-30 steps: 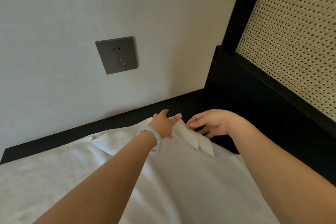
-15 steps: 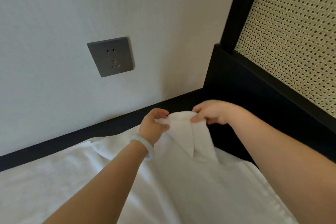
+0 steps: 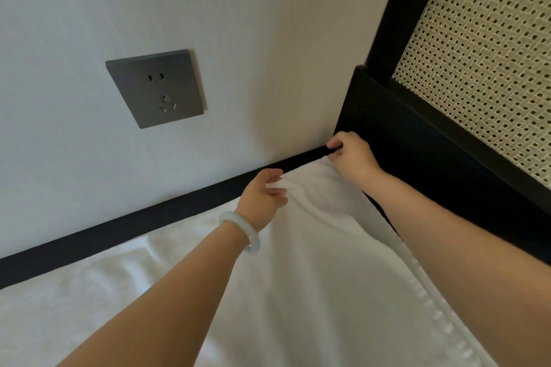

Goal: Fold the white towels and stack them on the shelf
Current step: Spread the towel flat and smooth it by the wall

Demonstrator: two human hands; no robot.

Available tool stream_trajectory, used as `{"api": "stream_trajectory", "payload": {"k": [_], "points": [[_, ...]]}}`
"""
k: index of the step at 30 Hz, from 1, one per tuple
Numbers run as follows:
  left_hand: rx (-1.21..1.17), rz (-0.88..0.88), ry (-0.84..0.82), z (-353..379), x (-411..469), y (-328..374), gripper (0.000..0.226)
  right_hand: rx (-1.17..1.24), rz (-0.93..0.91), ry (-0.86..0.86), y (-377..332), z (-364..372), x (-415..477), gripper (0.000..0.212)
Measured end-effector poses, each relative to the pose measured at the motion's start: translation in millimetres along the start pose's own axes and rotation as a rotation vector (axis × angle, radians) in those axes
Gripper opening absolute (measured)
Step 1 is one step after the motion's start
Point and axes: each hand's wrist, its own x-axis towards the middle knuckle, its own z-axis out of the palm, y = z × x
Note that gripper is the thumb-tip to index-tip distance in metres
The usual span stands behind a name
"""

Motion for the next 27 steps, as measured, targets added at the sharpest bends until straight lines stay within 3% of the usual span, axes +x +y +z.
{"api": "stream_trajectory", "payload": {"k": [1, 2, 4, 6, 10, 14, 16, 18, 21, 23, 27], "points": [[-0.027, 0.004, 0.005, 0.3, 0.8, 0.9, 0.047, 0.008, 0.040, -0.006, 0.8, -0.2, -7.5, 0.010], [-0.055, 0.009, 0.005, 1.1, 1.9, 3.0, 0.046, 0.050, 0.136, -0.078, 0.5, -0.1, -16.3, 0.025], [-0.109, 0.031, 0.000, 4.5, 4.2, 8.8, 0.044, 0.322, 0.416, -0.383, 1.5, 0.1, -35.7, 0.058], [-0.150, 0.055, -0.016, 8.8, 5.4, 14.1, 0.043, 0.474, 0.516, -0.533, 6.3, -0.1, -48.7, 0.069], [-0.176, 0.059, -0.019, 10.3, 4.8, 18.2, 0.044, 0.338, 0.432, -0.392, 17.4, 5.4, -44.6, 0.045], [-0.128, 0.062, -0.030, 7.9, 2.5, 19.9, 0.046, 0.651, 0.410, -0.316, 15.9, 7.4, -33.3, 0.006], [0.161, 0.107, 0.043, 3.7, 6.6, 18.4, 0.047, 0.535, 0.327, -0.076, 17.3, 2.5, -14.7, 0.008], [0.646, 0.135, 0.092, -5.0, 12.5, 17.0, 0.049, 0.330, 0.231, 0.081, 16.5, 0.7, 1.2, 0.009], [1.153, 0.063, 0.008, -23.3, 16.5, 14.4, 0.038, 0.204, 0.159, 0.034, 20.9, 17.3, 9.1, 0.017], [1.267, -0.017, -0.066, -37.2, 15.4, 12.3, 0.031, 0.092, 0.168, 0.049, 22.9, 30.5, 8.5, 0.015], [1.162, -0.089, -0.138, -68.5, 6.7, 12.4, 0.021, 0.054, 0.192, 0.135, 20.0, 44.3, 3.6, 0.012]]}}
